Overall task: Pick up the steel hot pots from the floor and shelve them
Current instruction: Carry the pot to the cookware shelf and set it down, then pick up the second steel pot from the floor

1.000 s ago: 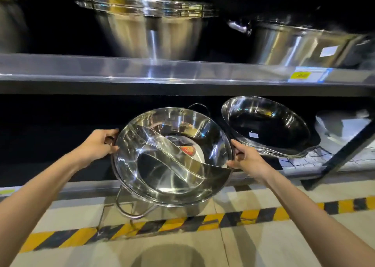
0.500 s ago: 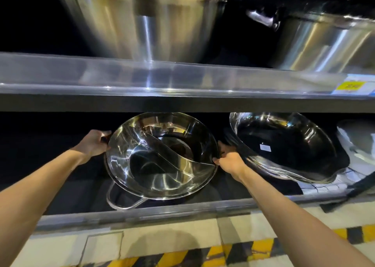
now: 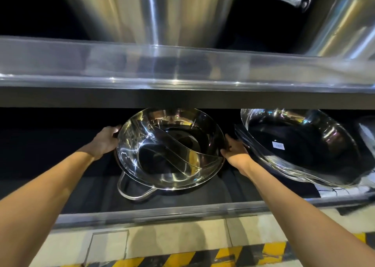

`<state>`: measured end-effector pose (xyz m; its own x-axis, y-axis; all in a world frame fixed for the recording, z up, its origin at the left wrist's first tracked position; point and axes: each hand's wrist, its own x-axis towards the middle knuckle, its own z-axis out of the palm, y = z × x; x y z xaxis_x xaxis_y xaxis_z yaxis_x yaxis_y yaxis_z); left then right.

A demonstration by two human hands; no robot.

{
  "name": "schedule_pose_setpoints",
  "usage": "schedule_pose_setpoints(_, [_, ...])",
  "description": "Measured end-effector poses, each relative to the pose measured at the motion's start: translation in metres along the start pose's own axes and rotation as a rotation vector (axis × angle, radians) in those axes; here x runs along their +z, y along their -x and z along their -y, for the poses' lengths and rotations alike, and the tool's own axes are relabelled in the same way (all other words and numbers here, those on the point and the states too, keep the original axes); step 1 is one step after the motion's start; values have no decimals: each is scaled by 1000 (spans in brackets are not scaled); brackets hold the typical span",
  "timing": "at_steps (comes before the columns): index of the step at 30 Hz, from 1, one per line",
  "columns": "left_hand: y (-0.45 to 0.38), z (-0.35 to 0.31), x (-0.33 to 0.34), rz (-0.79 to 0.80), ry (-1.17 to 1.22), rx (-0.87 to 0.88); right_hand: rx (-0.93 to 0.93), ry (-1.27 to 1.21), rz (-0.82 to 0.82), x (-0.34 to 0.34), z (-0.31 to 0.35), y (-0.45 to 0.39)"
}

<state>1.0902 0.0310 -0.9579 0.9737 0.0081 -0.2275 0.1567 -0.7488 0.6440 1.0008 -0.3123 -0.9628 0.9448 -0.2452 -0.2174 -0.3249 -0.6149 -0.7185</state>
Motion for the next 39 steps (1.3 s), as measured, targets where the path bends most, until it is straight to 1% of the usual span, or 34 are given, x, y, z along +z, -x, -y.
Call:
schedule_pose_setpoints(3, [16,-2,-5,-57,-99,37,35,288,1,-1,9,12])
schedule_pose_setpoints(5, [44,4,-14,-91,-164,66,-14,552,-85,-1,22,32])
schedule_pose_setpoints(6, [63,9,-22,-86,-190,70,-39,656,-124,-1,32,45])
schedule_pose_setpoints(7, [84,15,-32,-64,-218,72,-53,714,-123,-2,46,59])
schedule_pose_setpoints(8, [107,20,-44,-32,-258,70,-64,737,-82,0,63,74])
schedule_pose_setpoints(10, [156,34,-76,47,-360,5,-123,753,73,8,102,100])
schedule_pose_setpoints(13, [228,45,-134,104,-417,-158,-308,705,346,28,171,138])
schedule_pose_setpoints(15, [276,50,-177,84,-413,-222,-436,675,516,40,223,169])
schedule_pose_setpoints(19, [379,44,-259,16,-442,-334,-581,644,709,44,335,237])
schedule_pose_setpoints(21, [433,34,-297,-18,-480,-412,-653,639,771,37,391,270])
schedule_pose_setpoints(23, [493,24,-333,-50,-480,-514,-735,631,796,25,444,304])
schedule_pose_setpoints(27, [618,-4,-392,-203,-368,-777,-806,623,883,-2,533,369])
schedule_pose_setpoints(29, [682,-24,-413,-272,-305,-912,-955,679,878,-13,569,403])
schedule_pose_setpoints(32, [765,-58,-434,-396,-262,-1048,-1164,714,901,-24,609,458])
schedule_pose_setpoints(35, [829,-94,-453,-525,-235,-1170,-1284,702,951,-31,632,515])
schedule_pose_setpoints(37, [859,-112,-465,-595,-263,-1197,-1396,615,977,-33,638,549])
schedule_pose_setpoints(39, [884,-125,-475,-649,-276,-1189,-1462,521,1016,-34,642,580])
